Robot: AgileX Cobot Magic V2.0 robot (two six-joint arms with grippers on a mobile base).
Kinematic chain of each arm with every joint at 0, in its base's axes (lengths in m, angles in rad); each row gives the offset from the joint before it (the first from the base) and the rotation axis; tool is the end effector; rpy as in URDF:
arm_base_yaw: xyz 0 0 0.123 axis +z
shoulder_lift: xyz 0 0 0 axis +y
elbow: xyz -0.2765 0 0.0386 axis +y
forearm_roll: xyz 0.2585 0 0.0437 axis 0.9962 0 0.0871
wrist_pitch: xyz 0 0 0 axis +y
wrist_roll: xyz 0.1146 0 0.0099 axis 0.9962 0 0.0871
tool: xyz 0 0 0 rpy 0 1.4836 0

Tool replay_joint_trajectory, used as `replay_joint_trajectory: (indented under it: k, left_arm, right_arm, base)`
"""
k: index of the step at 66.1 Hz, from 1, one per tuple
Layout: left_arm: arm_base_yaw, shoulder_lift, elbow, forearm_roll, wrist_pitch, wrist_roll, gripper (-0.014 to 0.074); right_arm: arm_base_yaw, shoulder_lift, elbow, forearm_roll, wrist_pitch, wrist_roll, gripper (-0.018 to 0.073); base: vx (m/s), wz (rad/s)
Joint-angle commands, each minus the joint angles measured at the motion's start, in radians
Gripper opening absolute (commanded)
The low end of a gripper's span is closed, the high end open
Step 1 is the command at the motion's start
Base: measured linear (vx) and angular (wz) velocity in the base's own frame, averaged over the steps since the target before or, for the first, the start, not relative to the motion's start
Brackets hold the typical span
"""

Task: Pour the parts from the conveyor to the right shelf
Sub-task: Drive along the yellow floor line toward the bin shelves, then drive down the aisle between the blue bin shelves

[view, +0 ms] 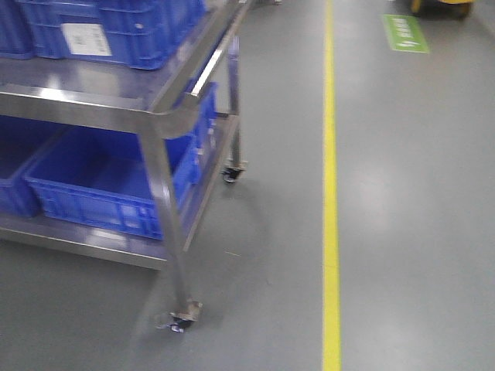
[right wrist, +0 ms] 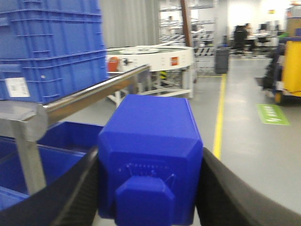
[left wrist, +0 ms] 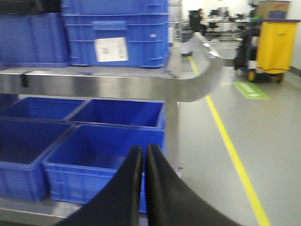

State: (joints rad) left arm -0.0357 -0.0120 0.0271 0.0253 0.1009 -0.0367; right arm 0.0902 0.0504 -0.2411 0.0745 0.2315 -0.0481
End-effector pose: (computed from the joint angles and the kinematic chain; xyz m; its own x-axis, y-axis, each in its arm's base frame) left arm 0.0971 -0.0032 0.1946 -0.0291 -0.0105 -0.9995 0.0328 0.9994 -0.0115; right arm 0.0857 0.0097 0.2727 0.0442 0.0285 -0.9986 -0.1082 0.9939 0.0236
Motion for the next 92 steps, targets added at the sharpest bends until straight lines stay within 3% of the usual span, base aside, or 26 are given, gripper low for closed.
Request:
replay_joint_trajectory:
  k: [1,92]
  left_arm:
    - [0.002,-0.011,-0.019,-0.006,-0.079,-0.008,-0.0006]
    - [0.002,-0.011,-0.019,-0.006,-0.079,-0.008,-0.0006]
  right_arm:
    - [-0.001,0.011,-0.027,0.000,-0.080,-0.006,-0.0004]
    - [-0.001,0.011,-0.027,0.000,-0.077,-0.006,-0.0004]
  base:
    - [0.35,0.64]
    - [0.17,0.88]
